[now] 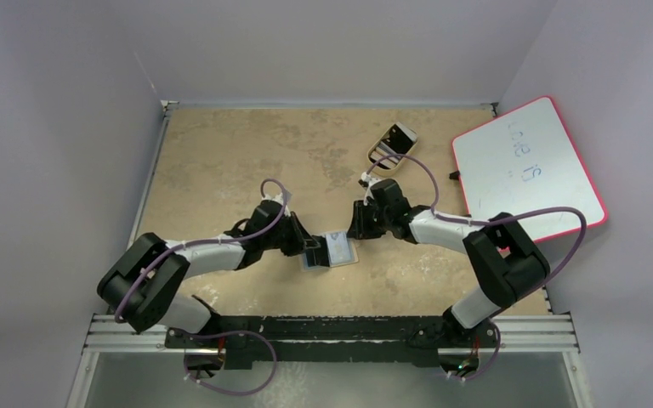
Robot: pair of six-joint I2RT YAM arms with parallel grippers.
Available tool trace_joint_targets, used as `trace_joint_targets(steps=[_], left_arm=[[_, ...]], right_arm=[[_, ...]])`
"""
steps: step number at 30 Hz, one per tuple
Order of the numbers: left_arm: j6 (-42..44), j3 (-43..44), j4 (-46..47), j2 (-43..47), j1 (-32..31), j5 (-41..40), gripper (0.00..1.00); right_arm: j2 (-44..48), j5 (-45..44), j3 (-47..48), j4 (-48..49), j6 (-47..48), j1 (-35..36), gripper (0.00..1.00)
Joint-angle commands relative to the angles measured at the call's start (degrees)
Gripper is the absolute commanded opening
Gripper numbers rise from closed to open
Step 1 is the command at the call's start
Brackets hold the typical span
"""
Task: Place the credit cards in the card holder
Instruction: Insert the credit card into the card holder.
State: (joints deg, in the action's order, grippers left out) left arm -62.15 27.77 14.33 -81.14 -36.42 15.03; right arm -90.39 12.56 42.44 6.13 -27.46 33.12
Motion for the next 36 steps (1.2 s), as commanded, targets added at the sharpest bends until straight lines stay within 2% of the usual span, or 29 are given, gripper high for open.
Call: trace_joint_targets(steps=[1,5,11,15,29,36], left_arm=[[-0.75,1.39,5.42,-2.01,0.78,1.58,0.0],[-1.83,-0.23,9.96,-3.92,0.85,2.94,0.0],[-1.55,-0.26,10.35,-5.21,0.92,2.78,0.0],[-0.12,-0.29,8.0,-5.4,0.96,1.38,0.0],[1.87,1.65,-0.24,-5.28,1.01,-2.37,0.0],[3.75,1.34,-3.23,-3.84,1.09,-3.28,0.0]], right_arm=[[0.24,-0.69,2.14,-0.24,1.62,0.47,0.32],[-0.24,-0.41,1.58,0.32,1.56,0.45,0.29],[-0.67,-0.07,0.29,1.95,0.99,0.54,0.25],[-1.79,0.17,-0.05,3.14,0.68,0.75,0.21],[-2.45,-0.1,-0.88,3.52,0.64,1.14,0.19],[-1.91,-1.1,-1.5,3.45,0.7,1.15,0.12]])
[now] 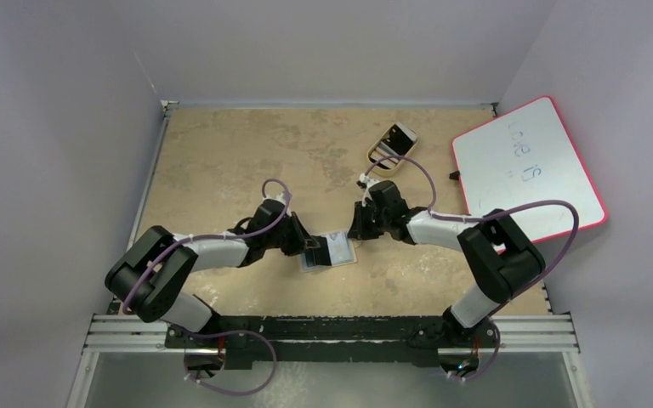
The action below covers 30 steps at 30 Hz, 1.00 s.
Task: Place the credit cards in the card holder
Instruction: Insert the credit card into the card holder.
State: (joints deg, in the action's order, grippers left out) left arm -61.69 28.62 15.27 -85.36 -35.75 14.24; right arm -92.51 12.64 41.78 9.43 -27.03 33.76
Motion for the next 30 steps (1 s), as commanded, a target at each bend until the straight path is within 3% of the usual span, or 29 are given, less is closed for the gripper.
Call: trace_joint_targets(steps=[1,10,21,30], left_arm=[[3.17,0.36,-3.93,0.24,0.41,-2.32,0.0],[2.63,0.17,-1.79,0.67,0.44,-1.53,0.0],[2.71,2.19,7.82,-6.24,0.44,2.65,0.0],[2.6,0.9,10.77,-7.92,0.42,0.63,0.0]], right_arm=[[0.18,-1.21,-0.76,0.15,0.36,0.52,0.11],[-0.35,-0.64,-1.24,0.61,0.62,0.52,0.07],[-0.98,-0.29,-1.22,1.64,0.4,0.52,0.05],[0.19,-0.86,-2.43,1.92,-0.25,0.52,0.04]])
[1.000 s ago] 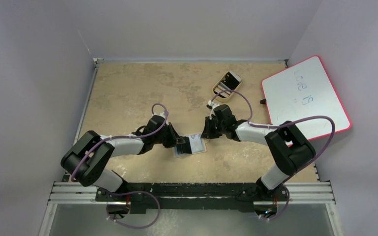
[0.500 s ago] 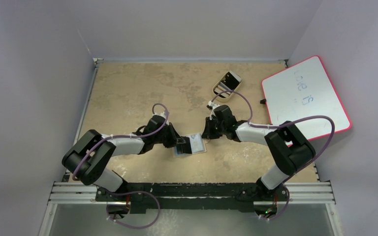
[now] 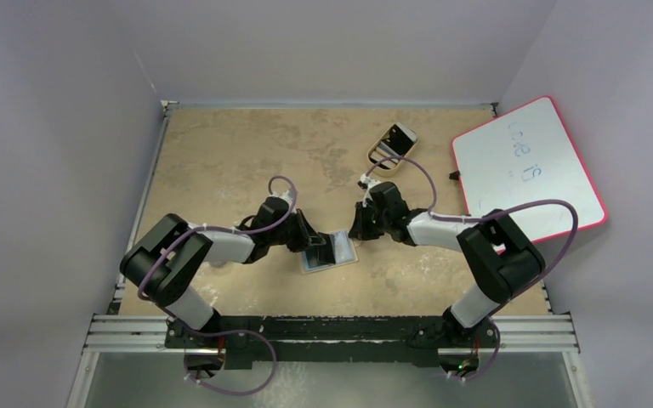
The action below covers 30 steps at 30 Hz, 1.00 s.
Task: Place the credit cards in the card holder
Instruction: Insert the credit card into the card holder.
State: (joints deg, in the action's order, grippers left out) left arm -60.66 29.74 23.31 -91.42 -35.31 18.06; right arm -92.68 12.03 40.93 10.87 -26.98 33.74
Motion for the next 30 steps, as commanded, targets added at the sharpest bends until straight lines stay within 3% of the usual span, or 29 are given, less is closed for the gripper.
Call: trace_joint_targets(steps=[1,19,25,30], left_arm=[[1.29,-0.66,3.37,-1.73,-0.01,-3.62,0.0],[-0.97,-4.69,10.1,-0.1,-0.37,-10.17,0.02],[-0.92,-4.21,6.58,1.69,-0.46,-10.96,0.16],[0.22,-1.99,-2.59,4.53,-0.46,-14.25,0.26]], right_arm=[[0.42,-0.25,-1.71,0.87,-0.64,0.54,0.03],[1.49,1.05,-5.0,5.71,-4.91,0.54,0.0],[1.32,0.89,-4.3,4.93,-4.8,0.54,0.0],[3.29,-1.11,-1.66,-1.52,-2.56,0.37,0.11]])
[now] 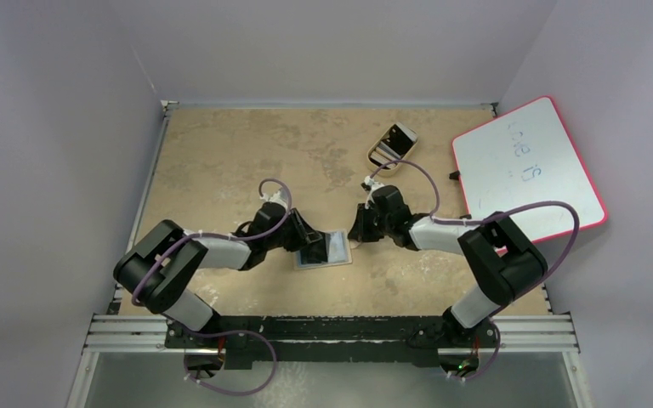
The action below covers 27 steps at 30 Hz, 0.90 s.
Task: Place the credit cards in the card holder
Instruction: Insert the credit card into the card holder.
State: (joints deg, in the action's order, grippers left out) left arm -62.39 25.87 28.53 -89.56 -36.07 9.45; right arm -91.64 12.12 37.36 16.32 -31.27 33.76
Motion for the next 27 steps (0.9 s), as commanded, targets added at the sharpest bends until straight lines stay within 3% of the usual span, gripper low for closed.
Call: trace_joint_targets(steps=[1,7,19,25,27], left_arm=[[2.01,1.97,-8.55,3.14,0.35,-5.71,0.28],[1.69,2.35,-10.42,4.25,0.15,-6.26,0.28],[1.85,3.34,-16.84,4.77,-0.49,-10.61,0.31],[0.66,3.4,-15.5,2.91,-0.79,-10.92,0.04],[-0.08,3.21,-15.25,2.28,-0.88,-11.41,0.0]], right_arm=[[3.49,-1.55,1.95,-7.47,2.0,0.34,0.15],[8.58,-2.06,2.34,-11.0,3.03,0.39,0.29],[5.01,2.69,0.76,-3.98,1.51,0.43,0.24],[3.61,4.89,-0.65,0.36,-0.24,0.43,0.14],[3.41,5.48,-1.75,2.22,-1.44,0.43,0.11]])
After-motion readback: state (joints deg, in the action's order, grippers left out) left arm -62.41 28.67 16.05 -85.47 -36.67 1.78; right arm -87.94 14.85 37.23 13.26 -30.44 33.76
